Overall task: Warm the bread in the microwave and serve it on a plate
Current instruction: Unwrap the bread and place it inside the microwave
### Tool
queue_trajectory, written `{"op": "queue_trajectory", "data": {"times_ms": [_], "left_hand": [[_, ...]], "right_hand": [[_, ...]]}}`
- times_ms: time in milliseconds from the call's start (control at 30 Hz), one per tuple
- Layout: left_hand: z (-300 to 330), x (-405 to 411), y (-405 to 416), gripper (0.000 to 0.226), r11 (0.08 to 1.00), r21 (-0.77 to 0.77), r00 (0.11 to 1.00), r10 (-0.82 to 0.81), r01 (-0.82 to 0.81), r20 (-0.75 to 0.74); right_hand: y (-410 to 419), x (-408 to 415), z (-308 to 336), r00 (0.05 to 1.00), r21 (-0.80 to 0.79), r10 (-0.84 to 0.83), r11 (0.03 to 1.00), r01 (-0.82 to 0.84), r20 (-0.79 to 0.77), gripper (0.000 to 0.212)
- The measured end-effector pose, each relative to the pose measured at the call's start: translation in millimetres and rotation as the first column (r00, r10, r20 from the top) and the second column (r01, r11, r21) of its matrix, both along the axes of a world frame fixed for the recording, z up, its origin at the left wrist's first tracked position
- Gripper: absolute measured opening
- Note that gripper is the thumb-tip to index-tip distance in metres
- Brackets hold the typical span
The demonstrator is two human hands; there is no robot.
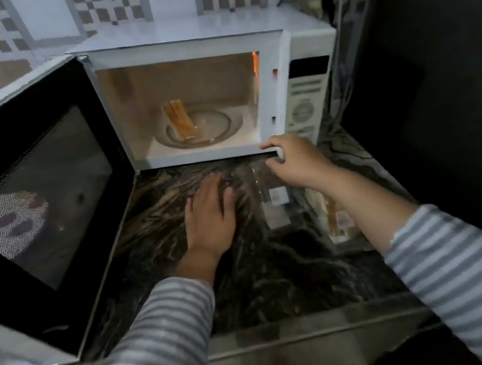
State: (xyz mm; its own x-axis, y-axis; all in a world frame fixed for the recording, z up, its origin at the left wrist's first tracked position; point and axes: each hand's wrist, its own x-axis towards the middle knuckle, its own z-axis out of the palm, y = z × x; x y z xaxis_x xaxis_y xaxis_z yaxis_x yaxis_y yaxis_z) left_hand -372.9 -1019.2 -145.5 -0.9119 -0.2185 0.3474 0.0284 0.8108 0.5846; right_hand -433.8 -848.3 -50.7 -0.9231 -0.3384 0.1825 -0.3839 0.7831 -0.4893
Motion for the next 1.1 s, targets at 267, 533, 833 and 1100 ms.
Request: {"op": "queue_trajectory", "data": {"times_ms": [267, 533, 833, 1100], "left_hand": [[-17.4, 60.1, 82.6, 0.069, 1.000, -0.011, 0.996, 0.010, -0.011, -0.090], [-24.8, 76.1, 139.6, 0.051, 0.981, -0.180, 0.989, -0.093, 0.070, -0.119], [-38.1, 64.2, 152.6, 0.052, 0.971, -0.162, 0.985, -0.173, 0.174, 0.017], [-35.0, 65.8, 154.3, 0.048, 0.966, -0.200, 0.986, -0.157, 0.164, 0.049]], "right_hand": [[97.4, 73.7, -46.1, 0.990, 0.071, -0.113, 0.990, 0.119, -0.089, 0.031], [148.1, 104.0, -86.0, 0.993, 0.084, 0.042, 0.996, -0.032, -0.114, 0.022], [152.1, 96.4, -107.8, 0.926, 0.044, 0.168, 0.986, -0.163, -0.338, 0.007], [149.1, 91.0, -124.5, 0.900, 0.011, 0.177, 0.982, -0.189, -0.399, 0.015]]}}
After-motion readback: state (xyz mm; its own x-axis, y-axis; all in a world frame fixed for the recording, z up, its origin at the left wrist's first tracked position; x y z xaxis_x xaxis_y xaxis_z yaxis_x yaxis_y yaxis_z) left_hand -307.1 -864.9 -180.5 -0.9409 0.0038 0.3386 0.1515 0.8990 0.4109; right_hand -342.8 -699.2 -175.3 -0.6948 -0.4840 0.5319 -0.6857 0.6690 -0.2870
